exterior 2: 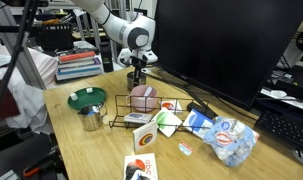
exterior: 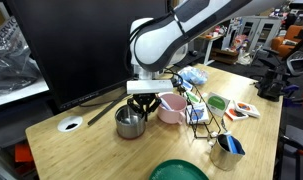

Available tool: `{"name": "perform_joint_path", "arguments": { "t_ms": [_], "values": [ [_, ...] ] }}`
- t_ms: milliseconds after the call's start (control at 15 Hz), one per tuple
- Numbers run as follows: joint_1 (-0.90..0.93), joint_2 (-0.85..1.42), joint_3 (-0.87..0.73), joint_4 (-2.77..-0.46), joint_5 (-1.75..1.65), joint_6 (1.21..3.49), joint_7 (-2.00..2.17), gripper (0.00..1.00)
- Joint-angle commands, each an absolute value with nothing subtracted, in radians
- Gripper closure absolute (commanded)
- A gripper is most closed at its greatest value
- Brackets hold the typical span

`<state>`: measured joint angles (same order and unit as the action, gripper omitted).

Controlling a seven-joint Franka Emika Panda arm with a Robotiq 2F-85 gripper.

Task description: Move the cup slightly down on the desk

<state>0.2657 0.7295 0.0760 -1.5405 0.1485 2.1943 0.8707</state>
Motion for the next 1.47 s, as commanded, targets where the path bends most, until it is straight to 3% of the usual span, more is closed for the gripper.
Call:
{"name": "perform_joint_path", "arguments": {
  "t_ms": [0,1400],
  "values": [
    [0.265,0.733,0.076,-1.528,0.170,2.186,0.869,1.00],
    [0.269,0.497,0.095,-1.801,0.064,2.069,0.423,0.98]
  ]
}}
